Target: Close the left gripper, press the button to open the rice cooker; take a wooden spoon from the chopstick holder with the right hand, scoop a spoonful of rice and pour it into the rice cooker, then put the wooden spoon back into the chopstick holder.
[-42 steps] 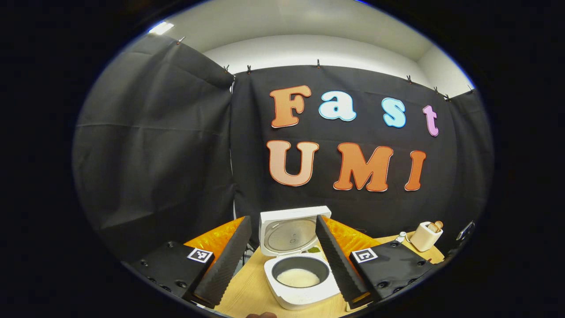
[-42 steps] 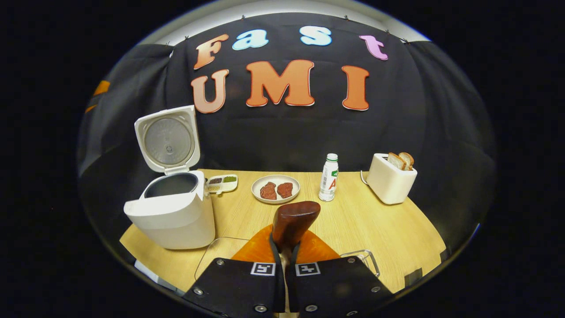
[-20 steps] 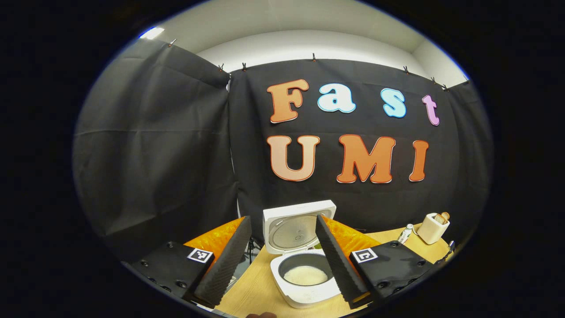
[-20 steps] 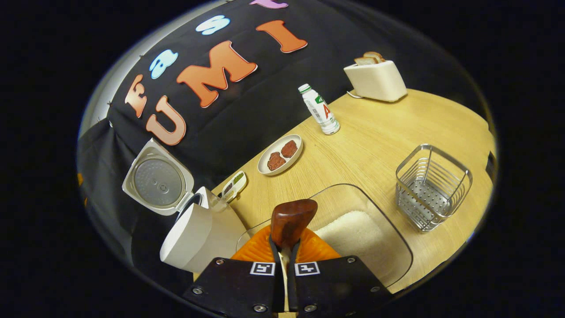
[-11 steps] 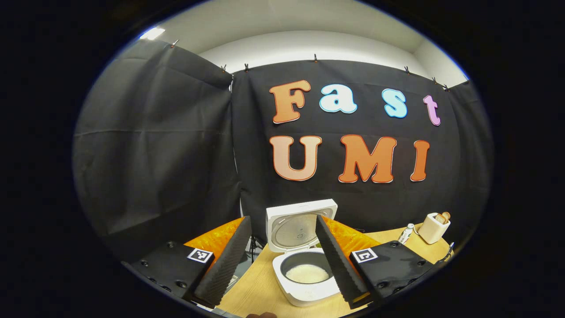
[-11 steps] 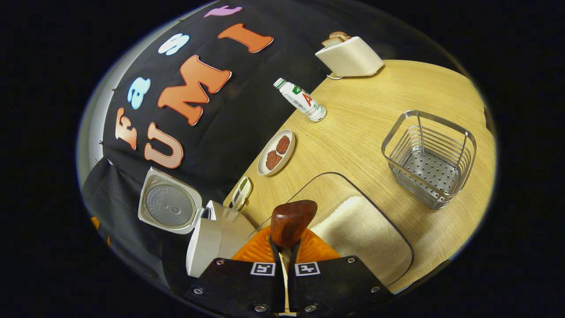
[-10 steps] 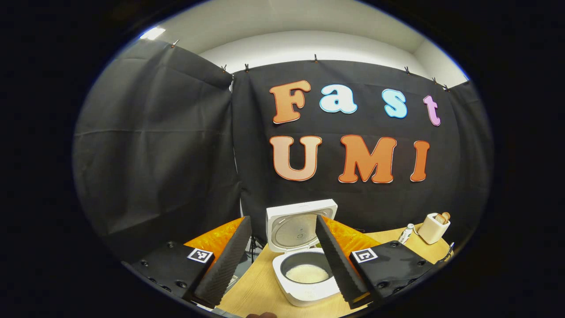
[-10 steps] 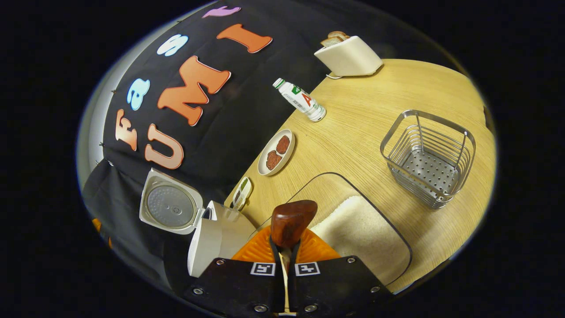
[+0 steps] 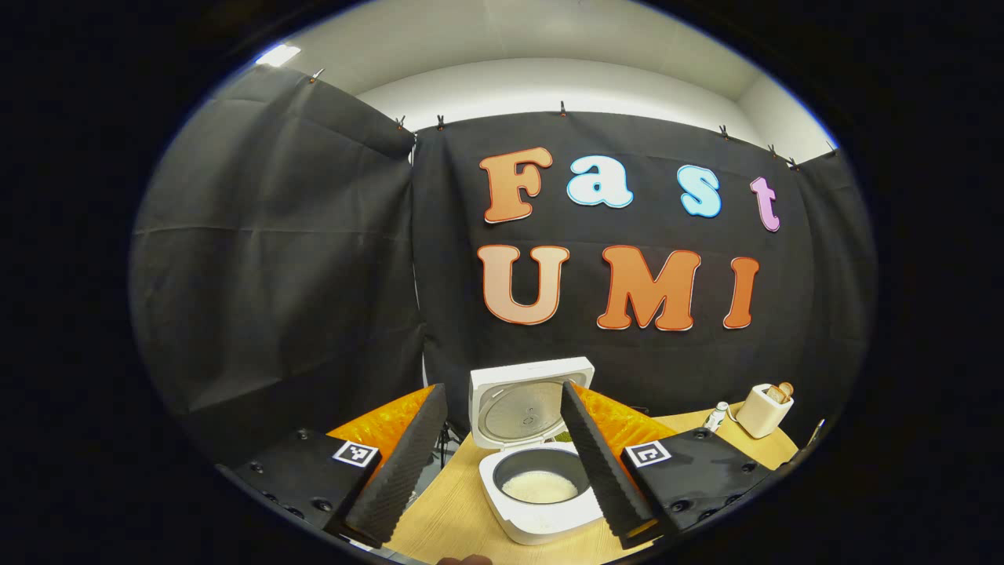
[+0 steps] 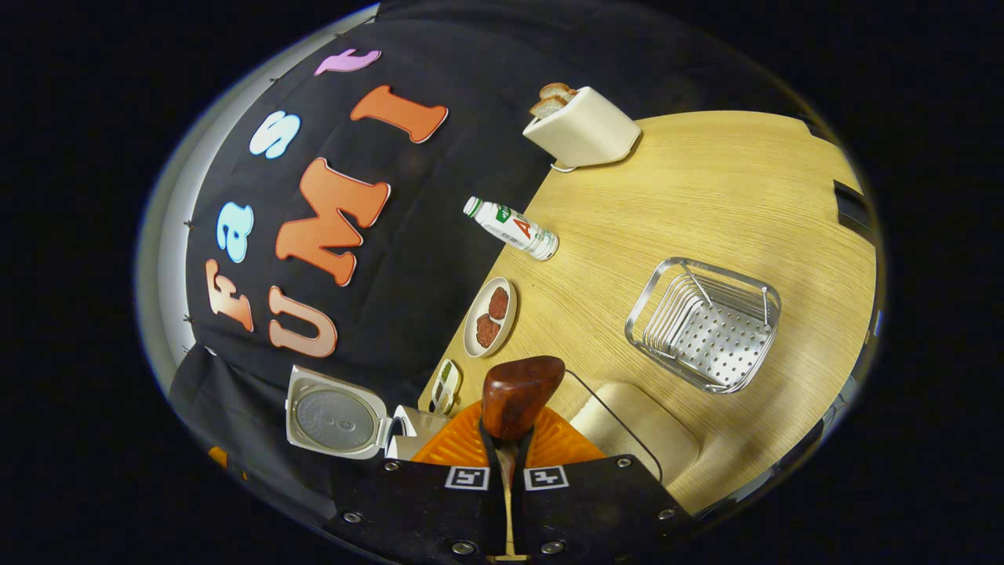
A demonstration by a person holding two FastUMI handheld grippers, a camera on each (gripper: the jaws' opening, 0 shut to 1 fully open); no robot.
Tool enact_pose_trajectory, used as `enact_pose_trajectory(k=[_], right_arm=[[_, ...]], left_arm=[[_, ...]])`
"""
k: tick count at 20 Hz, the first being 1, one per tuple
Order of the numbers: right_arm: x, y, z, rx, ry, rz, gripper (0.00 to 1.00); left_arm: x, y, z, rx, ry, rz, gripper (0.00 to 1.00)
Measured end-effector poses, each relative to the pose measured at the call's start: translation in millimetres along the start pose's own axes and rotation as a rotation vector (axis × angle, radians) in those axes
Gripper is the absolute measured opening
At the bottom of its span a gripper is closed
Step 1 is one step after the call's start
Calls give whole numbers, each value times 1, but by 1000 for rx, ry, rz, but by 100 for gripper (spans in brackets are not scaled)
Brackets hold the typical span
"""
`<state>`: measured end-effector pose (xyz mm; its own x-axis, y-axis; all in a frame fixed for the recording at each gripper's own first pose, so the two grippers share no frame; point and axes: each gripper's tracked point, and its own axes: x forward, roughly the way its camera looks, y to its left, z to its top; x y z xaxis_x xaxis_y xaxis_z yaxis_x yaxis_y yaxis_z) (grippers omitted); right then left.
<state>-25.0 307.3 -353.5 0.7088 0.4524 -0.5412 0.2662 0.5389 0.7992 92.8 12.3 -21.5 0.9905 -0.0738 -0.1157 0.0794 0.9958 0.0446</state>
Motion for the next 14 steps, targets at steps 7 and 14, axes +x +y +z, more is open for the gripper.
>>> enact_pose_trajectory(k=[7,14], right_arm=[[-13,9,25,80,-57,-16,2],[-13,74,42,105,-68,56,2]], left_arm=[[6,1,1,-5,-5,-26,99],[9,2,-11,-55,22,-57,99]])
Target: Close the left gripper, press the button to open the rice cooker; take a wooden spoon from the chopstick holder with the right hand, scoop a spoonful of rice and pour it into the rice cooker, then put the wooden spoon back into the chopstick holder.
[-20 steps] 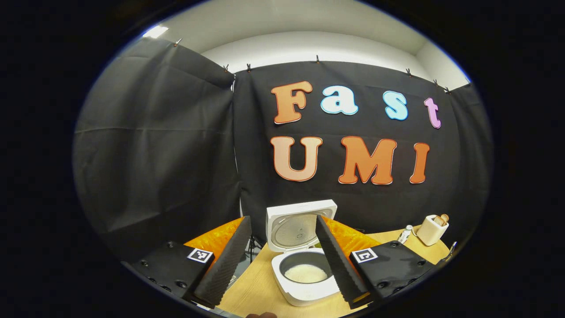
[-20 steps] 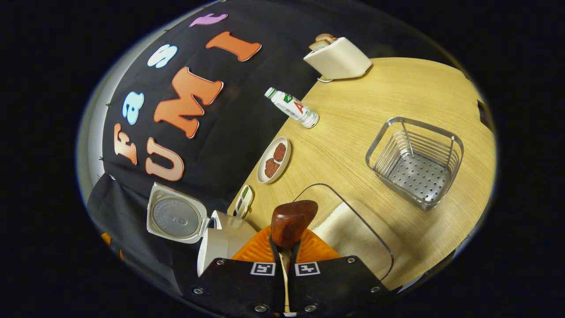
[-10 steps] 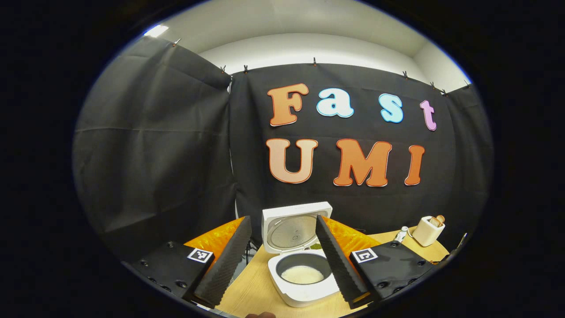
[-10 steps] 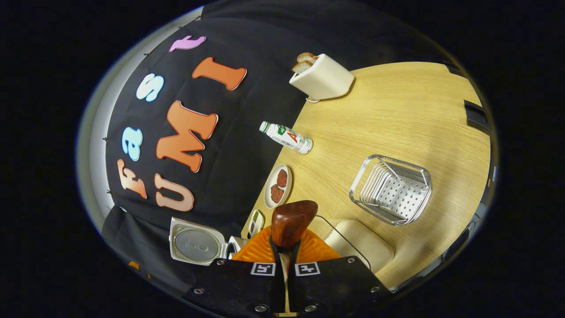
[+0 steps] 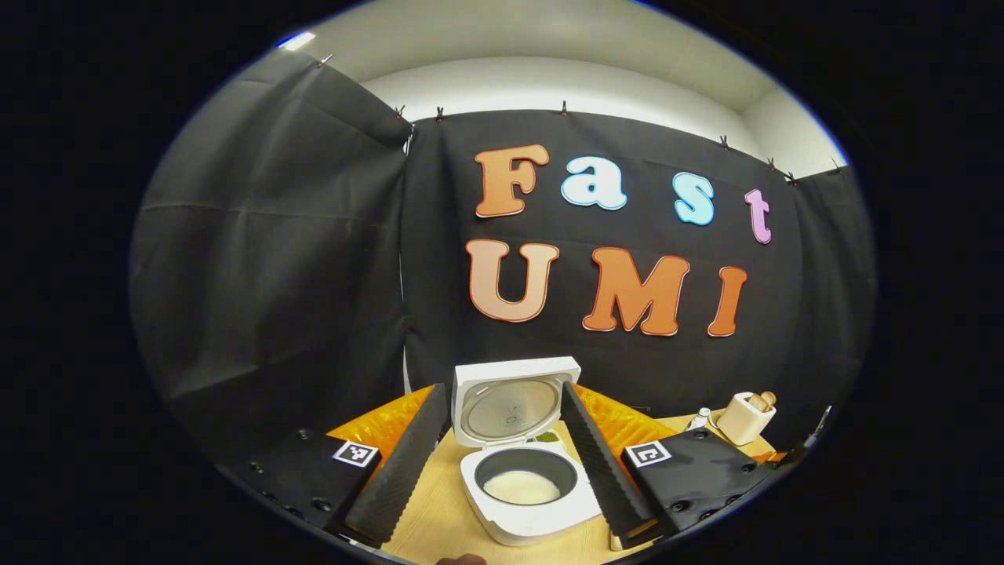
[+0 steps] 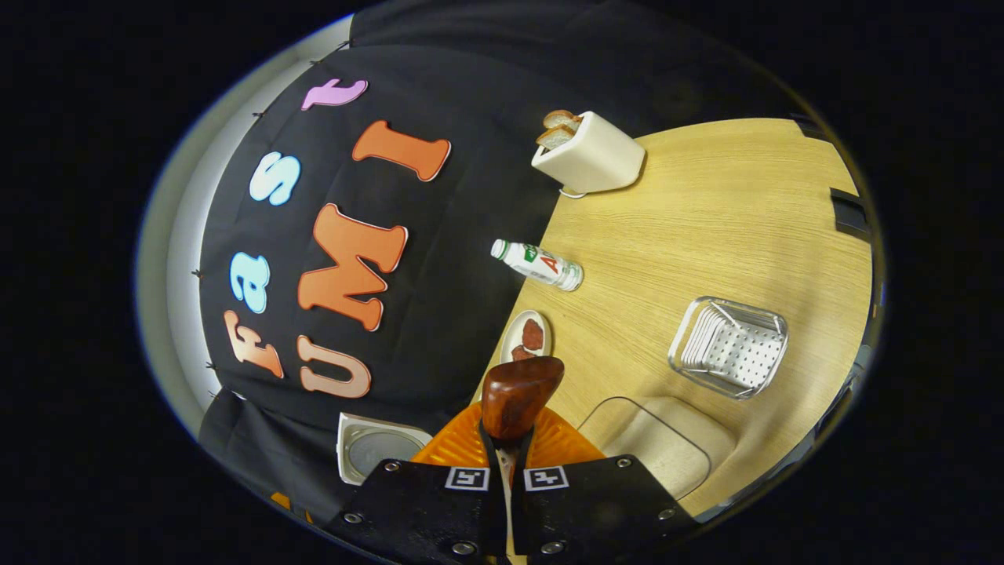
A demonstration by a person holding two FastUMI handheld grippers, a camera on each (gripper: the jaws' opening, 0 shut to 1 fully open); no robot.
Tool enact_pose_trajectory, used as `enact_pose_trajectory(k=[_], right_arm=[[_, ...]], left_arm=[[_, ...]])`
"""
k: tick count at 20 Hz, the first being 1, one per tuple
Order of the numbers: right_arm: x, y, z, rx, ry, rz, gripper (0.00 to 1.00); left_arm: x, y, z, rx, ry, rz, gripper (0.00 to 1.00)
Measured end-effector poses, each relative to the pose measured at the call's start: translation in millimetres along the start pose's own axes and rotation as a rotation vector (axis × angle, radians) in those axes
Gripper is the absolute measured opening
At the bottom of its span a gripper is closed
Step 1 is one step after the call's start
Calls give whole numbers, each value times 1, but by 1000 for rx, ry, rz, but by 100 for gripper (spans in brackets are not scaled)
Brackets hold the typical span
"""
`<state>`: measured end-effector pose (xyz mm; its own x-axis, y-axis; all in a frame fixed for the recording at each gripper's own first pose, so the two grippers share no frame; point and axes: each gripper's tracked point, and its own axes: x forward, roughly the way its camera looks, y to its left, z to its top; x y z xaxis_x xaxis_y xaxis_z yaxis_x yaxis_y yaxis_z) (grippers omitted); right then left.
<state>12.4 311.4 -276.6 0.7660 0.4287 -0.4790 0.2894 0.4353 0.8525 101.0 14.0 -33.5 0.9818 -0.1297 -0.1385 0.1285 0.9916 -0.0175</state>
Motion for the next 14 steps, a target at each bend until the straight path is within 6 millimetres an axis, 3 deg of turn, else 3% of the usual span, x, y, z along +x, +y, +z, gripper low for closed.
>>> enact_pose_trajectory(k=[6,14], right_arm=[[18,67,-9,-13,16,72,2],[58,152,-34,-76,68,140,2]], left_arm=[[1,9,-4,-12,3,-15,99],[2,32,-13,-42,13,-3,99]])
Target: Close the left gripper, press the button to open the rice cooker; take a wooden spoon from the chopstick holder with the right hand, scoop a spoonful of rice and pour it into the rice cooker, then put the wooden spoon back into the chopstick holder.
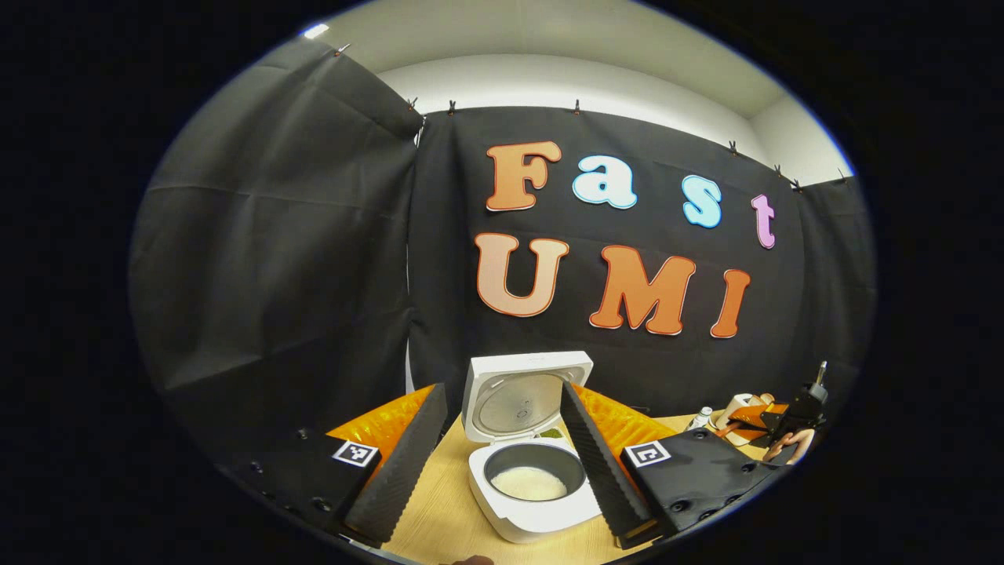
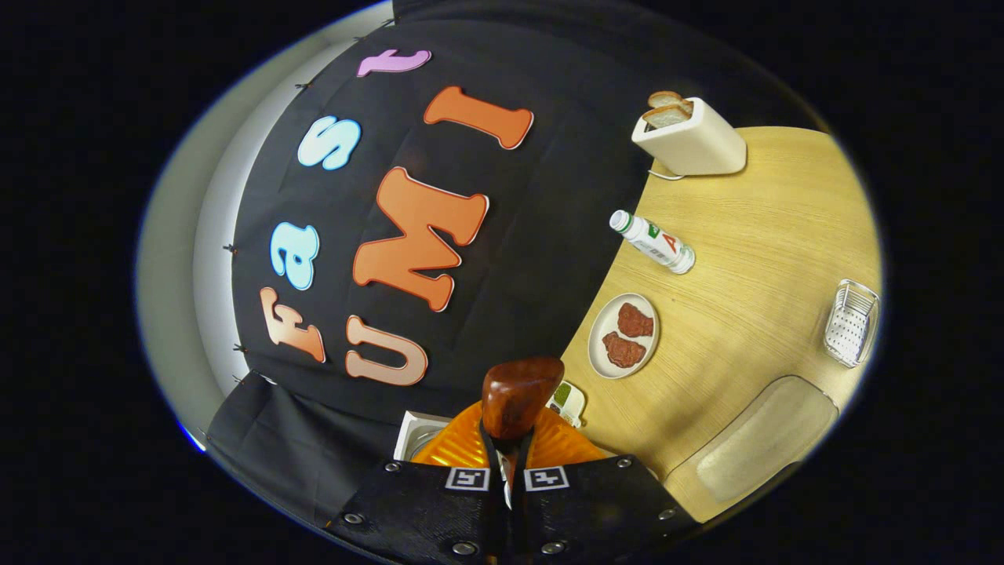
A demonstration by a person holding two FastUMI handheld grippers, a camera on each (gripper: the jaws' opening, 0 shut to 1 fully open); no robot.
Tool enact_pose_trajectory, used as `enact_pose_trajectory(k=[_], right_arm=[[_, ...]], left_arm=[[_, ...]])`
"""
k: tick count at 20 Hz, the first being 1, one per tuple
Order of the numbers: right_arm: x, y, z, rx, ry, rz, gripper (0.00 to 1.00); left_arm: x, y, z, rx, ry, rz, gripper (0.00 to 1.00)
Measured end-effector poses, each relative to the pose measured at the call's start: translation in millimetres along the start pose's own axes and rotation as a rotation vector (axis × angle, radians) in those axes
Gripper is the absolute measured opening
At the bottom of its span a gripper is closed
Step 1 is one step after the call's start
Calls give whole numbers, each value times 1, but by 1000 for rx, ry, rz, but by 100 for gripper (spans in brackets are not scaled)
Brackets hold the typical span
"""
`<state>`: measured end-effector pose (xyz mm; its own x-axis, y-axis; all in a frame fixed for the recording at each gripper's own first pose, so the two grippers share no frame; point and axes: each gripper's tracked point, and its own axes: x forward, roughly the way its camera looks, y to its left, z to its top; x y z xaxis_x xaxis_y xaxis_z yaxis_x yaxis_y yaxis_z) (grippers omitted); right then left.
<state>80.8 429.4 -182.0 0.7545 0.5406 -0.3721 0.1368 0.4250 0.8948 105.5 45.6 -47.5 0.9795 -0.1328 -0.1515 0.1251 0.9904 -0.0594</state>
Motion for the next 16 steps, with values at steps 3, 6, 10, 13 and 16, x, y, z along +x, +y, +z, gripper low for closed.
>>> enact_pose_trajectory(k=[3,6,10,13,16], right_arm=[[17,26,-8,-35,8,19,2],[35,43,-24,-76,20,24,2],[58,63,-46,-170,28,21,2],[66,76,-62,-269,29,24,2],[72,87,-76,-358,31,33,2]], left_arm=[[2,9,-4,5,6,13,99],[1,12,-7,12,12,18,100],[-1,19,-2,10,16,13,98],[-1,22,-4,22,16,22,99],[0,23,-7,22,18,27,99]])
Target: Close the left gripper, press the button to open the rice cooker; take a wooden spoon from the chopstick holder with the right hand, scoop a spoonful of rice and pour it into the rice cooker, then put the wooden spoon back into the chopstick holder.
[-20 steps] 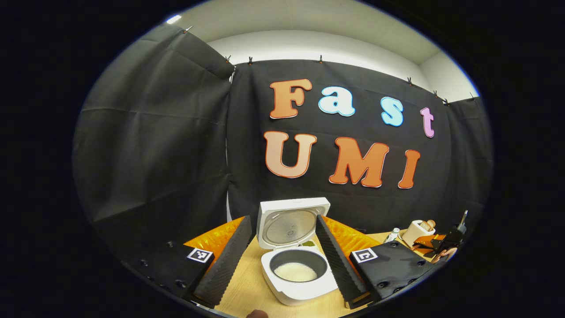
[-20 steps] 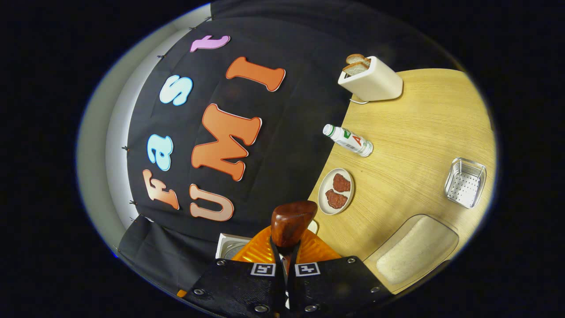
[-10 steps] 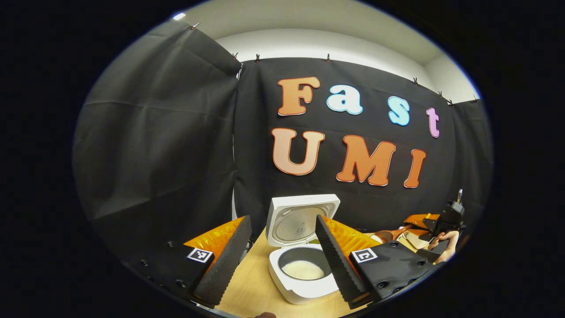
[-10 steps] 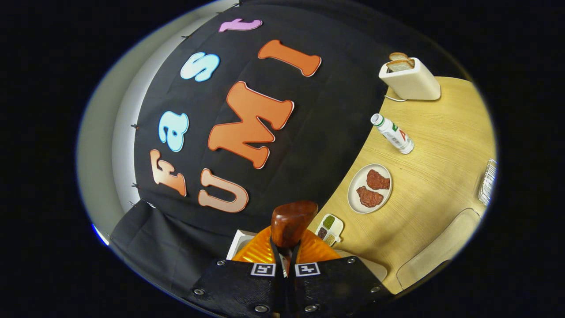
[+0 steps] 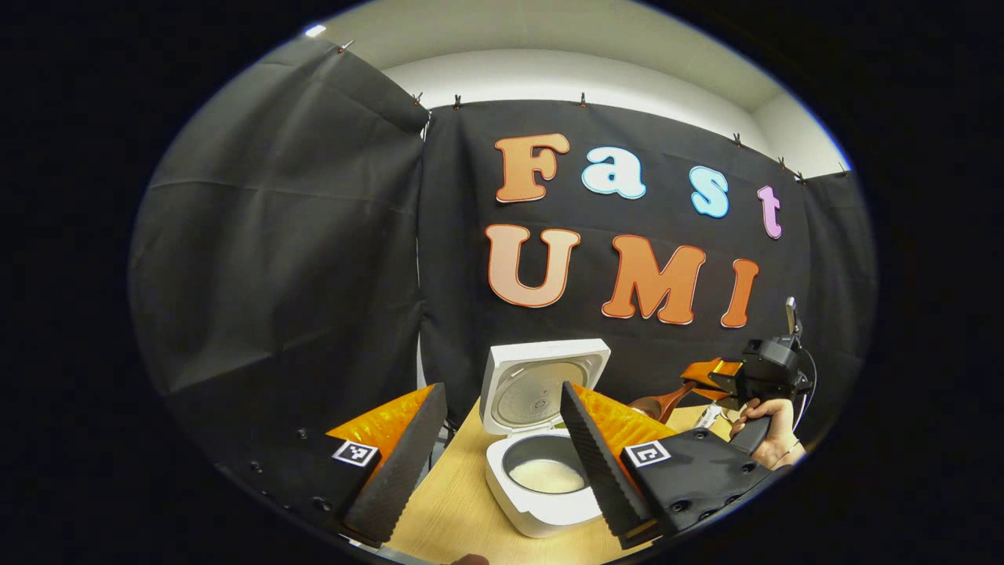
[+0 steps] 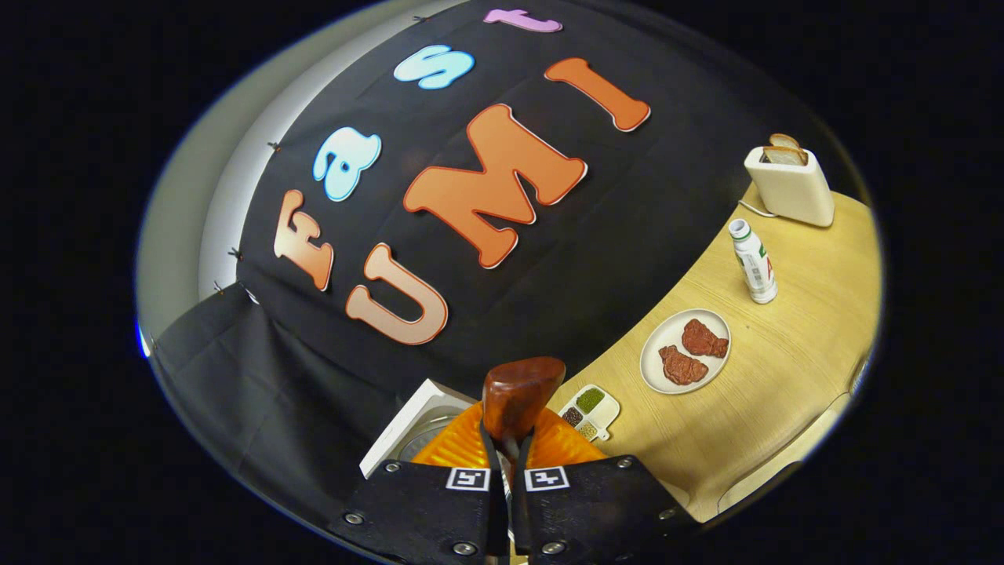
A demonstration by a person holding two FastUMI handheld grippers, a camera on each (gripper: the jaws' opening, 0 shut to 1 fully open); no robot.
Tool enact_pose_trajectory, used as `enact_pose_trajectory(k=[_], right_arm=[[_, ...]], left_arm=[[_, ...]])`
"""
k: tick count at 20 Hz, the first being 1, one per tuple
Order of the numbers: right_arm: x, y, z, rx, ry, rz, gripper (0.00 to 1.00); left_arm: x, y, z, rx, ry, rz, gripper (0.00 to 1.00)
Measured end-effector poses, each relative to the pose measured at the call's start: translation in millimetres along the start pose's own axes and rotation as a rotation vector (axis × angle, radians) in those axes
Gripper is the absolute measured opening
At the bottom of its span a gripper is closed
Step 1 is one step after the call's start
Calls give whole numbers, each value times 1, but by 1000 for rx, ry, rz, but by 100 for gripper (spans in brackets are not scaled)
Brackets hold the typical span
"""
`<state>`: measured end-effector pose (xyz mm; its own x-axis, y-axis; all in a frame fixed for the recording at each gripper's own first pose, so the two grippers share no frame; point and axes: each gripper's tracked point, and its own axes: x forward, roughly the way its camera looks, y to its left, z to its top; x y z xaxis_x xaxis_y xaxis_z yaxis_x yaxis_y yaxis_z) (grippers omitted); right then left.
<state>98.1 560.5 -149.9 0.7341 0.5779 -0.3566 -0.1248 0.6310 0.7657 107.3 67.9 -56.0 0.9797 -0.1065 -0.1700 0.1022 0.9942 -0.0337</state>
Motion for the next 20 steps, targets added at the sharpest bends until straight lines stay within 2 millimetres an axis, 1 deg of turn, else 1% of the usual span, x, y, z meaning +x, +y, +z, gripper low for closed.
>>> enact_pose_trajectory(k=[2,4,7,9,20], right_arm=[[3,11,-3,-32,3,10,2],[4,17,-6,-59,9,16,2],[6,21,-8,-105,8,16,2],[6,23,-10,-140,5,20,2],[2,41,-13,-322,-28,52,2]], left_arm=[[0,1,-1,-4,-1,8,98],[1,3,-3,-6,-2,17,98],[0,5,-3,-6,-4,29,98],[-6,13,-3,-4,-3,34,99],[-2,13,-8,-9,2,31,98]])
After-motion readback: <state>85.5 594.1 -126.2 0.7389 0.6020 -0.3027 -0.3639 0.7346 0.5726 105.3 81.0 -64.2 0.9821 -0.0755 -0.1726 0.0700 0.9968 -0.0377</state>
